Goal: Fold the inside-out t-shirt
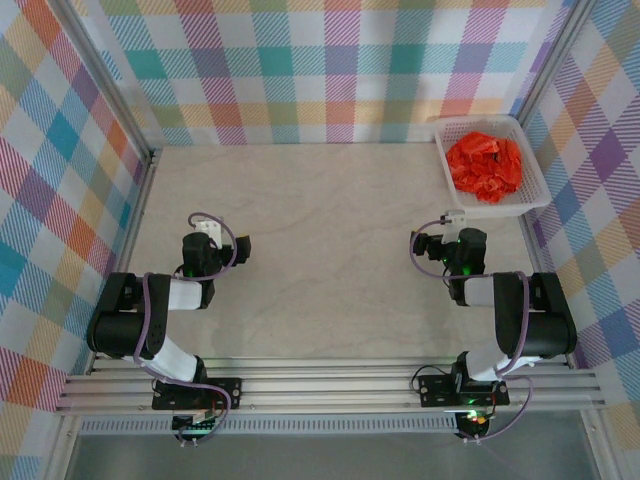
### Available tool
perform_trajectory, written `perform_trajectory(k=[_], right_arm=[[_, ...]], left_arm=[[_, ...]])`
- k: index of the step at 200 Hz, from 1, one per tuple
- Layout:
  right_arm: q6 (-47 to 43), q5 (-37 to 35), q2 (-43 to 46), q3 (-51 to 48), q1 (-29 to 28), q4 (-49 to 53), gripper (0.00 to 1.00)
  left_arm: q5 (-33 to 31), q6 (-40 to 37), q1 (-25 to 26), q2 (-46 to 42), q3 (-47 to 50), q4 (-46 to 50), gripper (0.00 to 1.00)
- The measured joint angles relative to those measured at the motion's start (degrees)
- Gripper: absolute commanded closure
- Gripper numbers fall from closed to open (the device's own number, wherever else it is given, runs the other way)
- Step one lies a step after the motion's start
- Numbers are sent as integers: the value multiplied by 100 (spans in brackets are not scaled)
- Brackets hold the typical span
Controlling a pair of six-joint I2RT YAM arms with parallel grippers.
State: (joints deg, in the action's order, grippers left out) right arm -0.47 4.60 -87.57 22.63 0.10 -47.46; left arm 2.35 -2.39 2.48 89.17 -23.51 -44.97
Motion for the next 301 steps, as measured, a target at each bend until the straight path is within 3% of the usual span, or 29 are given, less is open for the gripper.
perform_trajectory(k=[133, 156, 173, 206, 226, 241, 271, 301], right_arm=[[-2, -4, 79, 0, 0, 90, 0], [133, -280, 1001, 173, -44, 1327, 0], [450, -627, 1698, 892, -57, 2605, 0], [2015, -1670, 2020, 2575, -9, 4472, 0], [2603, -1928, 1652, 3338, 94, 5302, 0], [2857, -2074, 966, 4094, 144, 5810, 0], [3185, -2065, -680, 5812, 345, 6612, 19], [3329, -1976, -2052, 7064, 682, 7119, 23]], left_arm=[[-55, -46, 79, -72, -63, 275, 0], [-319, 166, 284, -678, -629, 1740, 0], [-319, 623, 382, -1333, -1189, 2719, 0], [66, 1244, 481, -2704, -1438, 3654, 0], [-136, 1543, 533, -3458, -1331, 4234, 0], [-774, 2094, 538, -4019, -1215, 4682, 0], [-2076, 3206, 518, -4690, -999, 5613, 0], [-2166, 3574, 509, -4793, -903, 6089, 0]])
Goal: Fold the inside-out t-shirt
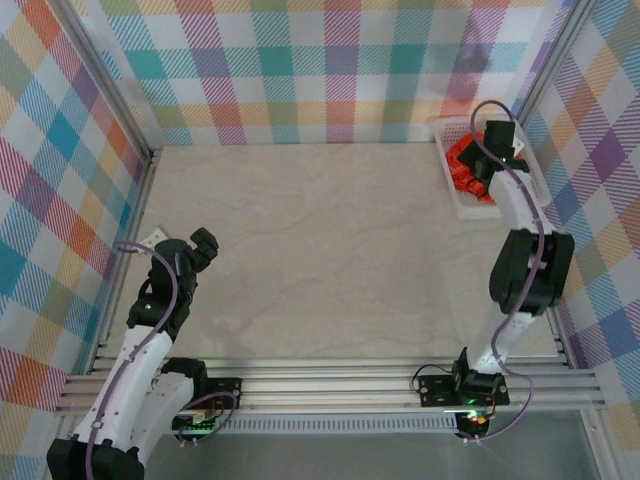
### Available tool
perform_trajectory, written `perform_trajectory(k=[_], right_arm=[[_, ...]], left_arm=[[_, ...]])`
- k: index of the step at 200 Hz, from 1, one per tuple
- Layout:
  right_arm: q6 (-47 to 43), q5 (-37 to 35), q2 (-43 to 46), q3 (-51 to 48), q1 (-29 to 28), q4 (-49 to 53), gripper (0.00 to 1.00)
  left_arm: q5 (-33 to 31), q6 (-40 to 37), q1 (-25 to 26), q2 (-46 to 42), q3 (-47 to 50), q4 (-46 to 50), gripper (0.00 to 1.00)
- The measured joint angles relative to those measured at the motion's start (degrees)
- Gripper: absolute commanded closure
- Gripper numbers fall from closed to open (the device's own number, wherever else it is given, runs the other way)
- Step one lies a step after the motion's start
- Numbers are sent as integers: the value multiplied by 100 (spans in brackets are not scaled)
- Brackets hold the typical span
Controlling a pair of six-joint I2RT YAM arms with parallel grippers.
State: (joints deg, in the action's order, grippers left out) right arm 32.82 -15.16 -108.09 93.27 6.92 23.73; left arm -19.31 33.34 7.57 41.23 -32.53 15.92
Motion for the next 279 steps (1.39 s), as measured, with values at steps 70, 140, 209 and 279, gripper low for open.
perform_trajectory(k=[70, 140, 209, 279], right_arm=[[-52, 85, -2033, 1993, 549, 789, 25], [-133, 243, -3082, 2935, 575, 1182, 100], [42, 756, -1659, 2124, 352, 944, 100], [326, 1034, 761, 898, -575, 94, 100]], left_arm=[[1154, 35, 0, 719, 205, -688, 6], [1488, 26, 15, 1235, 164, -883, 9], [1659, 33, 20, 1276, -295, -699, 11], [2166, 52, 31, 1095, -758, 31, 11]])
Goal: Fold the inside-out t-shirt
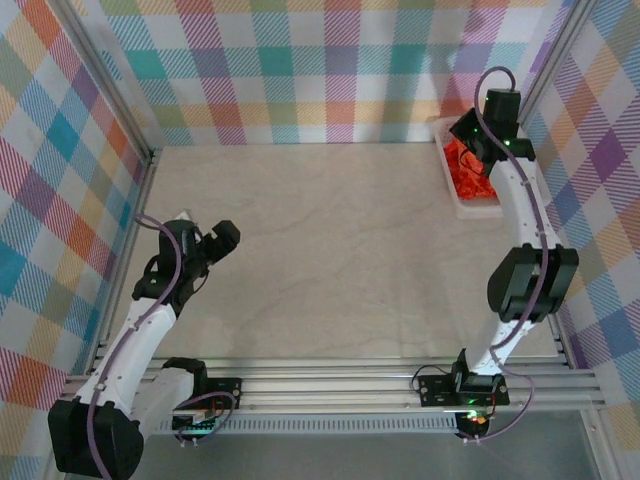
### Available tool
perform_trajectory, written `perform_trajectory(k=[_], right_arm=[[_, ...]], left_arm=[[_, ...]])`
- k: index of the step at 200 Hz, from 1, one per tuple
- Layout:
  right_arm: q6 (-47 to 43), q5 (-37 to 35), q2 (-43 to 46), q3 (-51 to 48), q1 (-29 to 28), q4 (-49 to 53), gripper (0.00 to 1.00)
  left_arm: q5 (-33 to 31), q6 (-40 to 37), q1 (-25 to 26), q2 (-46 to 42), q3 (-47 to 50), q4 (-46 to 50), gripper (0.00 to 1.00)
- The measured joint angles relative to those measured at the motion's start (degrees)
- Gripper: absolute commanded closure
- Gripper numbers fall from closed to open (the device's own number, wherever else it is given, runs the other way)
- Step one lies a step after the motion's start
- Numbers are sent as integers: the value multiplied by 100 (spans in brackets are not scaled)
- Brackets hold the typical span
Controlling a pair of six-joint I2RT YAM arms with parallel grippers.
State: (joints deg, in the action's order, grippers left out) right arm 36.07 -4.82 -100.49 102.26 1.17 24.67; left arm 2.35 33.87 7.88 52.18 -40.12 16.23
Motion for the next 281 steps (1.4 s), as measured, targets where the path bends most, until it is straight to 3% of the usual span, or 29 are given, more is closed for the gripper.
perform_trajectory(k=[38, 80, 142, 164, 185, 196, 208, 217, 247, 281], right_arm=[[13, -2, 459, 173, -203, 4, 100], [-186, 118, 813, 1373, -509, 109, 100], [15, 2096, 866, 3480, -999, -48, 100], [214, 2677, 710, 3521, -1279, -166, 100], [275, 2852, 643, 2728, -1506, -245, 100], [297, 2844, 629, 2013, -1554, -275, 80], [356, 2743, 525, 1259, -1556, -256, 39], [358, 2608, 354, 789, -1550, -188, 24], [181, 2124, -614, 225, -1550, 540, 15], [-61, 1878, -636, -809, -1613, 782, 18]], left_arm=[[264, 7, 61, -138, -107, 195, 11], [424, 146, 101, -282, -107, 175, 12], [535, 245, 212, -133, -138, 166, 11], [527, 256, 214, -63, -240, 184, 11], [461, 254, 214, -37, -326, 219, 11], [417, 247, 214, -37, -345, 284, 11], [378, 225, 216, -15, -361, 365, 10], [352, 201, 216, 2, -365, 404, 10], [348, 107, 216, 173, -365, 487, 10], [503, 101, 249, 557, -343, 422, 13]])
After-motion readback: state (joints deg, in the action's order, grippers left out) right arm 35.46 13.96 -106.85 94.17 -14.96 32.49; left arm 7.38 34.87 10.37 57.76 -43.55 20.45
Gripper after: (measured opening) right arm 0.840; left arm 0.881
